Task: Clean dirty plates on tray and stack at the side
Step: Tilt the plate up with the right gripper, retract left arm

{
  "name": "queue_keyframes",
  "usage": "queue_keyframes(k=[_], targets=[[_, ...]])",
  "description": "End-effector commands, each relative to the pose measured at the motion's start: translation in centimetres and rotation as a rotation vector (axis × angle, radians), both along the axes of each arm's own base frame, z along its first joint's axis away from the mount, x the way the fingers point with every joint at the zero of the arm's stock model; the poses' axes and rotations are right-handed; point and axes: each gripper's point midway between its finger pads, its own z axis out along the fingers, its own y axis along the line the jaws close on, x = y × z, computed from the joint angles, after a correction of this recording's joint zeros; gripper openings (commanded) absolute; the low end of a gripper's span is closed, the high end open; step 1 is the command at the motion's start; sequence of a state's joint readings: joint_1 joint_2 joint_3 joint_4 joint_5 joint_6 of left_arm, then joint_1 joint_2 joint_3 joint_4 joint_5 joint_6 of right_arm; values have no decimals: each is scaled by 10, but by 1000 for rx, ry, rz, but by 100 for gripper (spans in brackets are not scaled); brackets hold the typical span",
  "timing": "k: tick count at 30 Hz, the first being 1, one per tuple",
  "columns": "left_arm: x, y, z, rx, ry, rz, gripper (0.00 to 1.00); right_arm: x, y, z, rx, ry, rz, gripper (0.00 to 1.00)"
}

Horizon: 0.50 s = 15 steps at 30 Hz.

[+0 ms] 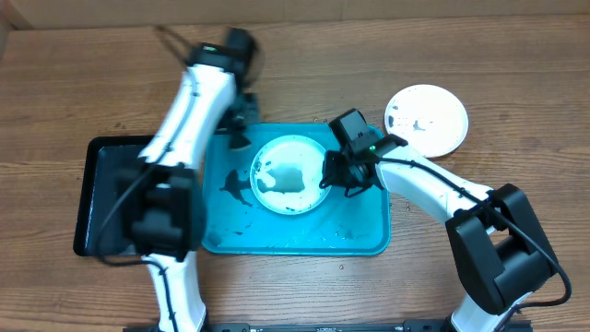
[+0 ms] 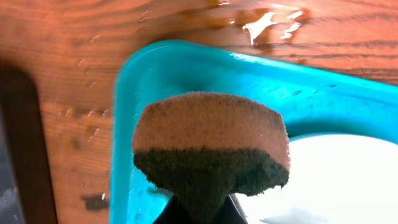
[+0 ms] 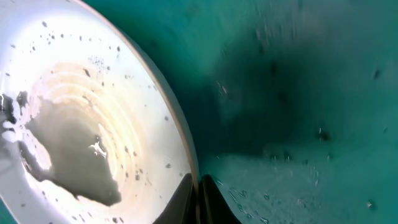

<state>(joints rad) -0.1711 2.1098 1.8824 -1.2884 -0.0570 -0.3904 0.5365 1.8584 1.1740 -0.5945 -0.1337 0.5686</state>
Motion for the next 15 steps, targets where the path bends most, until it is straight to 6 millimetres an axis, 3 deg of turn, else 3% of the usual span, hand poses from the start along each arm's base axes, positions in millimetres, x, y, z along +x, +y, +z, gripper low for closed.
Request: queue_keyframes(k=[1,3,7,12,15], targets=[[-1,24,39,-196,-44,135,4,32,1,34,-41,-129,46,4],[-16,59,31,-190,21,254,4,44,1,52,-77,-179,77,4],[-37,85,11,-182,105,340,4,52,5,72,-71,-205,87,4],[-56,120,-12,-95,151,496,4,54,6,75,-68,-210,86,4],[-61,144,-16,-45,148,593,4,51,4,74,-75,-198,87,4]])
